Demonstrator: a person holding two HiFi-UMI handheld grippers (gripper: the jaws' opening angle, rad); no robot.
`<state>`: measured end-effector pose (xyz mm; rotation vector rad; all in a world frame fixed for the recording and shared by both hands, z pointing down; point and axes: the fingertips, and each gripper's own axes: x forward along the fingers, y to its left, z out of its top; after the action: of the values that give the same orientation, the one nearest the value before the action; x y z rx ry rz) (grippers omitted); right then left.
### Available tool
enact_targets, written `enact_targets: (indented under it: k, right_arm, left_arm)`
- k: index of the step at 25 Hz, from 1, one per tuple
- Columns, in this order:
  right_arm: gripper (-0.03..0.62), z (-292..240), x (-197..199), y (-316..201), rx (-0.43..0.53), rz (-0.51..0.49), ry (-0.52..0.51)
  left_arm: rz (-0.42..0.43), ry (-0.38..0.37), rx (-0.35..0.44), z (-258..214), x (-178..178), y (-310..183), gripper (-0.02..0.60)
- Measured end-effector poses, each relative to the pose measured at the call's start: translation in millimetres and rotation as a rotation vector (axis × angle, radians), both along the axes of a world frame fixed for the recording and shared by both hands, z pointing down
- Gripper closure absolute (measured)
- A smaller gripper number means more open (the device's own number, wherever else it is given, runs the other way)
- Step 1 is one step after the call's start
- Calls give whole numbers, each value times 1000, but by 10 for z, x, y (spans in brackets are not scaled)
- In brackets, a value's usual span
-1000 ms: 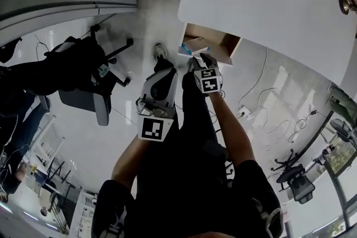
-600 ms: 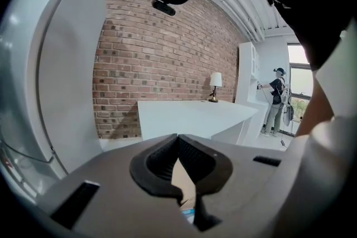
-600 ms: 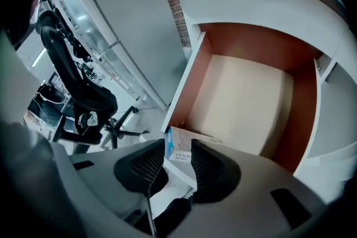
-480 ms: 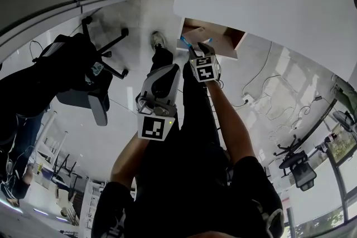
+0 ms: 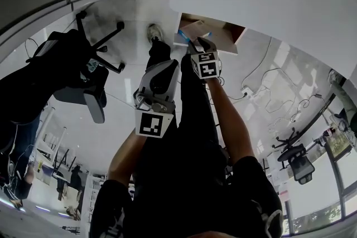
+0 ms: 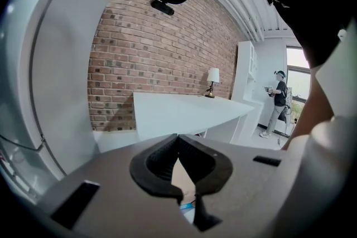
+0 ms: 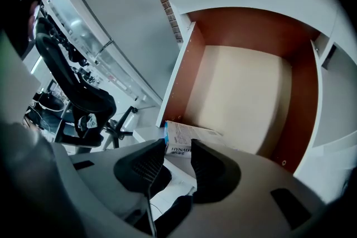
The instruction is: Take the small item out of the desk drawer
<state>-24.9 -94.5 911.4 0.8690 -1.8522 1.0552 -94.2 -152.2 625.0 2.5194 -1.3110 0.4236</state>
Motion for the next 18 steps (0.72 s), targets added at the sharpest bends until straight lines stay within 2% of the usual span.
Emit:
enact_targets:
  k: [18]
  right_arm:
    - [416,-32,324,-1,24,57,-13]
  left_arm:
    - [41,3,-20,274,194,13,572]
